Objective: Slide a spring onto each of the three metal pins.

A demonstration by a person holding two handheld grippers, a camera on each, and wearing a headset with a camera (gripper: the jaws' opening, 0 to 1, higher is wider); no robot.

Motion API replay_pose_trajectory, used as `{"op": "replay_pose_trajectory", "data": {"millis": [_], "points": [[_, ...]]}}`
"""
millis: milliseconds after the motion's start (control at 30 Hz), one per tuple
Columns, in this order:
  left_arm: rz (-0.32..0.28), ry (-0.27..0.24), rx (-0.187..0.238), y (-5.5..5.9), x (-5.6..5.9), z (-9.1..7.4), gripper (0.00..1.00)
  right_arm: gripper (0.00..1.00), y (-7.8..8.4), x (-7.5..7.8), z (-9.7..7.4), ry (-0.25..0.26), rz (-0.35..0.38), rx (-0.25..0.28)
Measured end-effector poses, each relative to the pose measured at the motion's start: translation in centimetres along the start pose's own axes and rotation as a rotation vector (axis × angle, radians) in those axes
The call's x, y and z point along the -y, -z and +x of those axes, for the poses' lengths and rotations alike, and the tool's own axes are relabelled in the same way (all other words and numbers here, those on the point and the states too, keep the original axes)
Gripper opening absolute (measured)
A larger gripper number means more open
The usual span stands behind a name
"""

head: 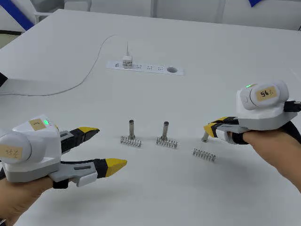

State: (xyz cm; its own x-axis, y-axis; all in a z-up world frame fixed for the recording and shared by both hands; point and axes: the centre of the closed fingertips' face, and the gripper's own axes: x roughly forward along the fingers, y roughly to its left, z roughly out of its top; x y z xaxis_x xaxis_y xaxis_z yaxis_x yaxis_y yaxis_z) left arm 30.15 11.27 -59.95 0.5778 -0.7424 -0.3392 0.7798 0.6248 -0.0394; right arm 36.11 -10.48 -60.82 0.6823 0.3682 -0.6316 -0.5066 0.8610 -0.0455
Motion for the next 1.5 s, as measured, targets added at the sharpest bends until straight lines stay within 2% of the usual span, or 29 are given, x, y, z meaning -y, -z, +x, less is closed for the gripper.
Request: {"op": "replay_pose_trajectory", "data": {"millis": [233,567,733,933,967,1000,1133,1333,1500], "points": [[0.001,0.001,0.003,-0.1,0.1,0.0,0.67,0.17,-0.4,0.2,-0.7,0.006,-0.004,0.024],[0.005,-0.002,0.004,-0.2,0.0,-0.1,0.67,0.17,-0.2,1.0,-2.0,0.002,-0.028,0.038],[0.006,-0.002,0.002,-0.2,-0.1,-0.1,0.67,0.17,0.0,1.0,-2.7,-0.021,-0.056,0.044],[0.008,-0.003,0.004,-0.3,-0.1,-0.1,0.67,0.17,1.1,0.0,-3.1,-0.102,-0.126,0.033],[0.008,-0.002,0.004,-0.4,0.0,-0.1,0.67,0.17,1.4,0.0,-3.2,-0.103,-0.127,0.027],[0.009,-0.002,0.004,-0.4,0.0,-0.1,0.67,0.16,1.8,-0.3,-3.2,-0.129,-0.14,0.017],[0.01,-0.001,0.003,-0.4,0.2,0.0,0.67,0.16,2.3,-1.1,-3.3,-0.176,-0.177,0.02],[0.013,-0.003,-0.001,-0.5,0.3,-0.1,0.66,0.16,3.4,-2.6,-3.2,-0.264,-0.229,0.004],[0.014,-0.007,-0.001,-0.5,0.2,-0.2,0.66,0.16,4.5,-3.4,-2.6,-0.307,-0.274,-0.024]]}}
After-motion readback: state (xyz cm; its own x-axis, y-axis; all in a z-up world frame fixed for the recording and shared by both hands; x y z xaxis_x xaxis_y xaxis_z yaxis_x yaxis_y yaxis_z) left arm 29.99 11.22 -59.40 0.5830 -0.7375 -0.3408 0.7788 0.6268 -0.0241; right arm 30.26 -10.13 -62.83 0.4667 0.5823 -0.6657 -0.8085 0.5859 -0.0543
